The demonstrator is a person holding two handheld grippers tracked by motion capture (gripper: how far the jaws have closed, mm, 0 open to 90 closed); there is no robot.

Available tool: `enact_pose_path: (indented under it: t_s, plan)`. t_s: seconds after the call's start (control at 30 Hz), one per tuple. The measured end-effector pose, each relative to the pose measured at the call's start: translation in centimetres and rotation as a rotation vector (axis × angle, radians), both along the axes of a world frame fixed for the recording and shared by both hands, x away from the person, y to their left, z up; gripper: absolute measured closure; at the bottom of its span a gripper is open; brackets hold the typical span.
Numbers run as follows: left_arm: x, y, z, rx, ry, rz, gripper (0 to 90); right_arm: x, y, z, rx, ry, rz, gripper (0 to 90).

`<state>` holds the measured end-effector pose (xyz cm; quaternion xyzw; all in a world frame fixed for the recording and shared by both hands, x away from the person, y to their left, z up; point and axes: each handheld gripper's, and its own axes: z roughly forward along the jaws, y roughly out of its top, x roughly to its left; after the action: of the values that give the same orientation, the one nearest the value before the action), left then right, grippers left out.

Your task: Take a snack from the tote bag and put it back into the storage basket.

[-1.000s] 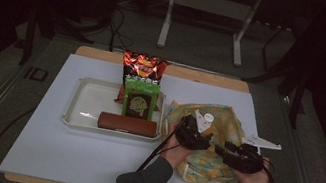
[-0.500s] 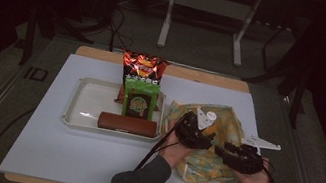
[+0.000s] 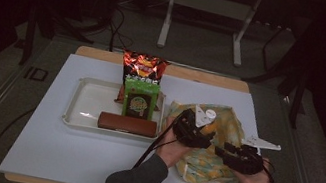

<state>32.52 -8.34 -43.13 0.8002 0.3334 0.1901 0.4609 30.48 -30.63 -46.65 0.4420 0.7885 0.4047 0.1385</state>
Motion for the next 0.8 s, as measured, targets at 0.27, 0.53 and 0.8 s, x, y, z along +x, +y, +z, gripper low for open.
enact_pose_path:
  t_s: [0.27,0.53,0.8]
  plan:
    - [-0.4,1.1,1.1,-0.002,-0.007,0.003,31.1,0.0,-0.1,0.0,0.011,-0.004,0.005,52.5]
    - [-0.8,2.0,2.3,-0.019,-0.016,0.003,31.1,0.0,0.1,-0.1,0.004,0.003,0.009,52.4]
    - [-1.4,2.9,3.3,-0.026,-0.013,-0.011,31.1,0.0,-0.2,-0.1,0.005,0.005,0.004,52.4]
